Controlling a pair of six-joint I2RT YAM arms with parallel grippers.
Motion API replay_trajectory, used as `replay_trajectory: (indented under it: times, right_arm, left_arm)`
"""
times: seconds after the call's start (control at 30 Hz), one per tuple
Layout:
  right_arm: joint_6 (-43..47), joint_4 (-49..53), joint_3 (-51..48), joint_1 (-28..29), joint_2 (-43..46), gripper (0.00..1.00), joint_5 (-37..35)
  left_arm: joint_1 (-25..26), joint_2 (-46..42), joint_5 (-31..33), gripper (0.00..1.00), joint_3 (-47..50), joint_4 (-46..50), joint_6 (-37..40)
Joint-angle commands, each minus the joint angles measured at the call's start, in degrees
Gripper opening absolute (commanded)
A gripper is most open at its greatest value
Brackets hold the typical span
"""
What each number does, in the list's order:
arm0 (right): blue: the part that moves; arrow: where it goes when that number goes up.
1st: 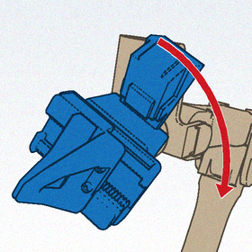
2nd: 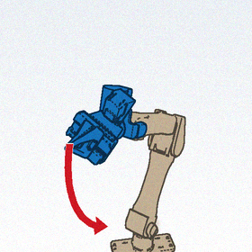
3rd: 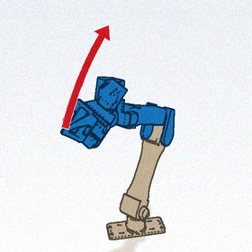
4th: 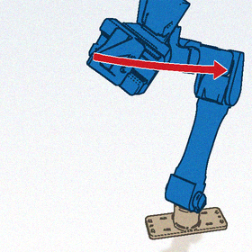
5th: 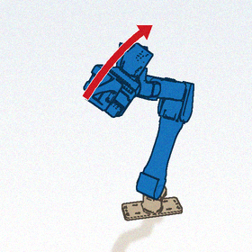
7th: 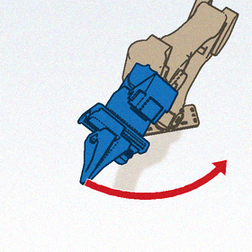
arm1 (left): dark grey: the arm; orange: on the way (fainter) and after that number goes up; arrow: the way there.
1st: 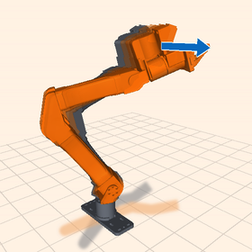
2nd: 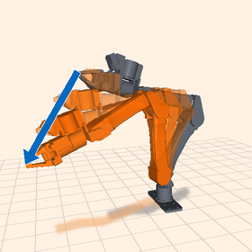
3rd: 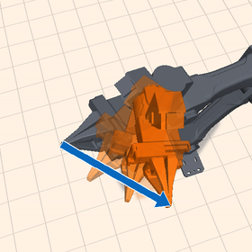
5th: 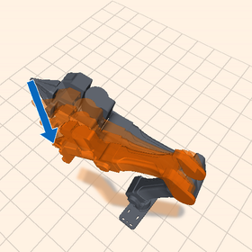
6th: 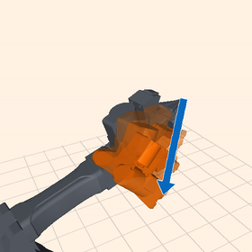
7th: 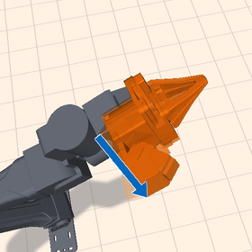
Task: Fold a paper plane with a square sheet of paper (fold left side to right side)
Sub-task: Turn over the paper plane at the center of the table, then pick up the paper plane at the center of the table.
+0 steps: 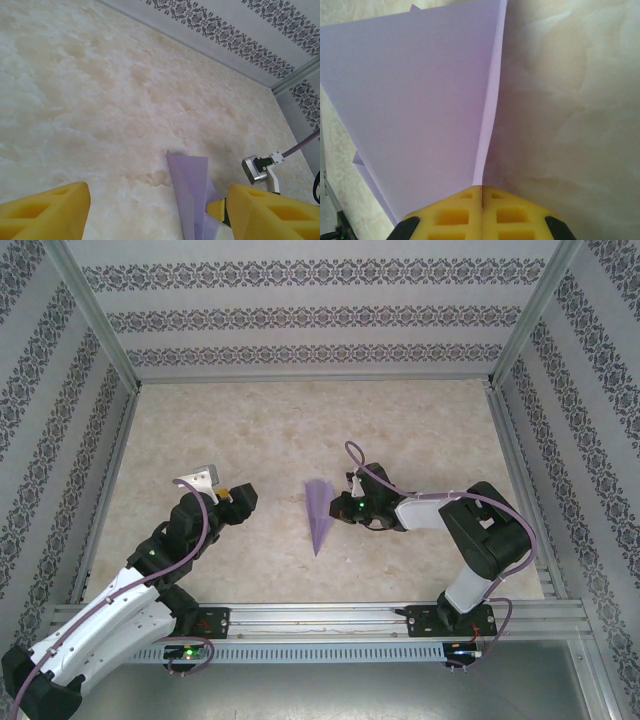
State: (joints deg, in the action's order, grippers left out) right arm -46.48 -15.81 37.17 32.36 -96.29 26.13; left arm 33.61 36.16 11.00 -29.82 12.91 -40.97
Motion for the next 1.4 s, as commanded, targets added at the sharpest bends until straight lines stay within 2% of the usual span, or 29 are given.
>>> replay_trajectory:
  times: [0.0,0.33,0.47,0.63,0.77,0.93,1.0,1.17,1.37]
  right_arm:
    - [2.0,2.2,0.1,-0.3,1.3,0.07,-1.8]
    - [4.3,7.8,1.5,-0.5,4.5,0.27,-4.4]
    - [6.1,16.0,3.1,-0.1,8.8,0.36,-7.7]
    - [6.5,28.0,6.6,3.1,15.3,0.46,-13.2]
    - [3.1,33.3,8.9,7.1,17.1,0.47,-15.6]
    - [-1.6,33.8,9.9,11.5,15.6,0.48,-18.3]
    - [-2.4,33.3,10.5,12.8,14.2,0.52,-19.4]
    - [-2.5,32.6,12.8,14.5,9.9,0.54,-19.8]
    - [-1.8,32.6,16.2,15.5,5.2,0.49,-19.2]
  left_arm:
    - [-1.0,0.0,-0.1,0.73,0.3,1.1,-0.3]
    - [-1.3,1.2,-1.4,0.75,0.0,0.7,0.3]
    - [-1.8,1.1,-2.3,0.78,-0.6,0.7,1.0]
    - [-2.9,1.1,-3.3,0.82,-0.6,0.5,1.8]
    - [-3.8,1.1,-4.0,0.82,-0.4,0.4,1.8]
    - [-4.4,0.8,-4.6,0.83,0.2,0.2,1.9]
    - [-4.6,0.7,-4.8,0.83,0.5,0.2,2.0]
    - [-5.0,0.6,-5.0,0.84,0.7,0.9,2.2]
    - [-5.4,0.0,-5.2,0.84,1.2,1.3,2.4]
